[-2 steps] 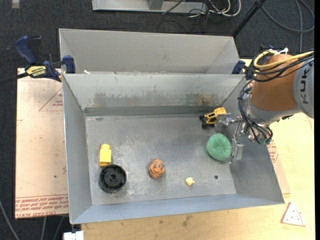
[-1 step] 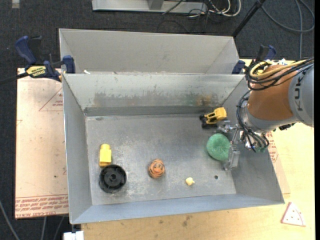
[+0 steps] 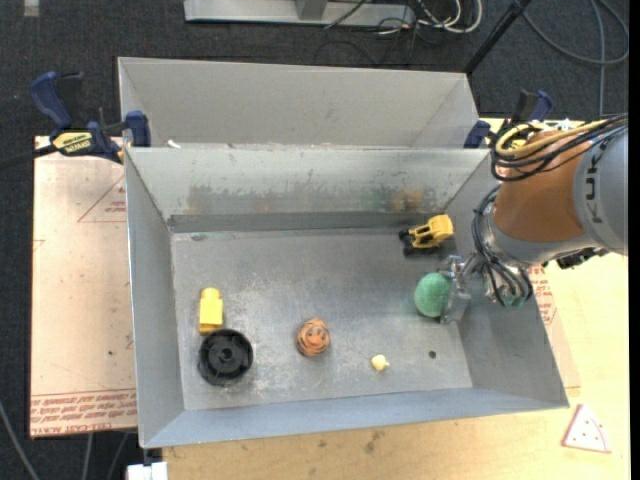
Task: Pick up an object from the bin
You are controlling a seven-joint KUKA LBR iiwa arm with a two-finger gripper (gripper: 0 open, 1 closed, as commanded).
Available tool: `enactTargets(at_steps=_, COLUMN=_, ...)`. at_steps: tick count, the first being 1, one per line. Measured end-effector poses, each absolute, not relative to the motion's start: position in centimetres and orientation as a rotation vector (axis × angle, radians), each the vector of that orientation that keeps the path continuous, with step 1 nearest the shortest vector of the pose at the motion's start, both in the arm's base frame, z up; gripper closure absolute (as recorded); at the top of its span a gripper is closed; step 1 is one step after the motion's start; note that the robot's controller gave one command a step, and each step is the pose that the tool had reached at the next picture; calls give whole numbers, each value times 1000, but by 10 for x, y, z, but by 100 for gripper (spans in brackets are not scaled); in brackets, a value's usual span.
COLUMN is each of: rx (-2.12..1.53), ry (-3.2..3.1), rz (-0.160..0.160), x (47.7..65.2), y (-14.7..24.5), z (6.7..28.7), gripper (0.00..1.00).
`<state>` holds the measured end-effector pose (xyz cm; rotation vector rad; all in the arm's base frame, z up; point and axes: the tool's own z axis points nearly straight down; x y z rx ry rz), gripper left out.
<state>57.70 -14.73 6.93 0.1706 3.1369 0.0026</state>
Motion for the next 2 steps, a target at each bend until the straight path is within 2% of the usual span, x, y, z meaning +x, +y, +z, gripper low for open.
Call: enactTargets(at_steps=2, rx=170, ry=3139, rz=3, x=576, y=-147, z=73, gripper=100)
